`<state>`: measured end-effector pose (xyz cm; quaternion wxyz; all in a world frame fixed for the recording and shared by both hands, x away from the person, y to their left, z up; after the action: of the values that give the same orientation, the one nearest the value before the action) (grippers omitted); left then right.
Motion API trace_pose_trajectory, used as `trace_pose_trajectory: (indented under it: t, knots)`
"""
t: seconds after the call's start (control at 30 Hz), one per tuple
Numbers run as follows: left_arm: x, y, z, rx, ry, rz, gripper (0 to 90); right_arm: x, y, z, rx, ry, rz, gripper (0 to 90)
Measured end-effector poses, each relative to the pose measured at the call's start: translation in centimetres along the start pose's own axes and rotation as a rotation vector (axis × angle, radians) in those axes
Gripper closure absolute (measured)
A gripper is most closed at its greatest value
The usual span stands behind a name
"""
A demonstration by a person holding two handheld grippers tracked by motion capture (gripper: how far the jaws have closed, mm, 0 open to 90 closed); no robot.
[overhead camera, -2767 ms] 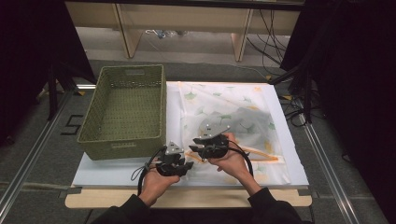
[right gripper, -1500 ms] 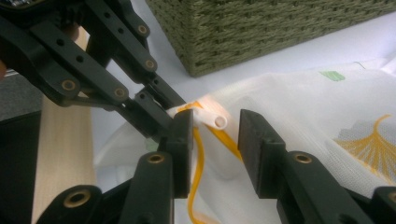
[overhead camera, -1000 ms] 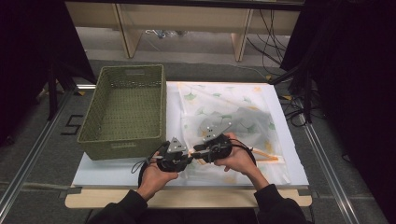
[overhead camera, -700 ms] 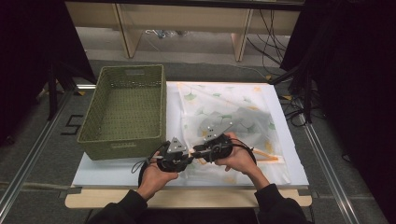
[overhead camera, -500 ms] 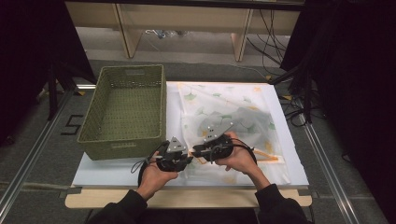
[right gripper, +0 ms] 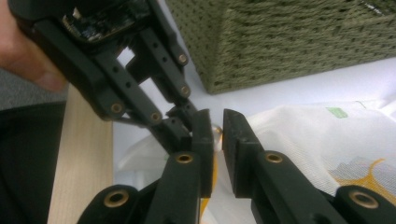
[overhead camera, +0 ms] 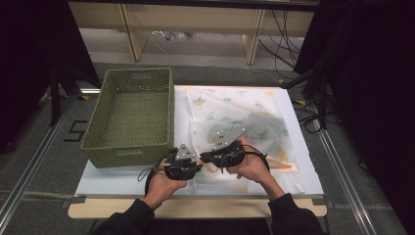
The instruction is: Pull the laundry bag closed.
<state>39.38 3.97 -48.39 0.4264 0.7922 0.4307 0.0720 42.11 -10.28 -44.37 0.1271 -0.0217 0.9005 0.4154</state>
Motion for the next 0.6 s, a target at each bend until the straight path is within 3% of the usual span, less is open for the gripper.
trace_pose_trajectory:
  t: [0.17, 0.23, 0.33, 0.5, 0.57, 0.6]
  knots:
    - [-0.1, 0.0, 0.0, -0.007, 0.0, -0.015, 81.8, 0.3, -0.2, 0.3, 0.046, 0.002, -0.012, 89.6]
    - [0.0, 0.0, 0.0, 0.0, 0.006, 0.008, 81.8, 0.2, -0.3, 0.4, 0.044, 0.01, -0.025, 89.6]
    - [0.0, 0.0, 0.0, -0.003, 0.005, 0.018, 81.0, 0.2, -0.5, 0.3, 0.054, 0.003, 0.006, 88.1]
    - [-0.1, 0.2, -0.1, -0.021, -0.008, 0.016, 78.1, -0.1, -1.2, 0.2, 0.102, -0.036, 0.006, 84.8]
    - [-0.1, 0.1, -0.1, -0.011, -0.015, 0.027, 78.3, -0.1, -1.5, 0.3, 0.095, -0.019, 0.0, 84.2]
    - [-0.2, 0.1, 0.0, -0.018, -0.022, 0.033, 77.7, -0.1, -1.6, 0.3, 0.106, -0.023, 0.02, 84.2]
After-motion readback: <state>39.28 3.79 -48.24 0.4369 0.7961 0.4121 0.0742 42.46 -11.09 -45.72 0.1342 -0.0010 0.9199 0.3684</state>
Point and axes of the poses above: each handheld gripper's, and its own axes: z roughly forward along the jaws, y roughly out of its top, x roughly to its left, the point moved 4 cm from there along z, roughly forward along the jaws, and after that the axes turned 14 degrees about -z, right-handed, at the moved point
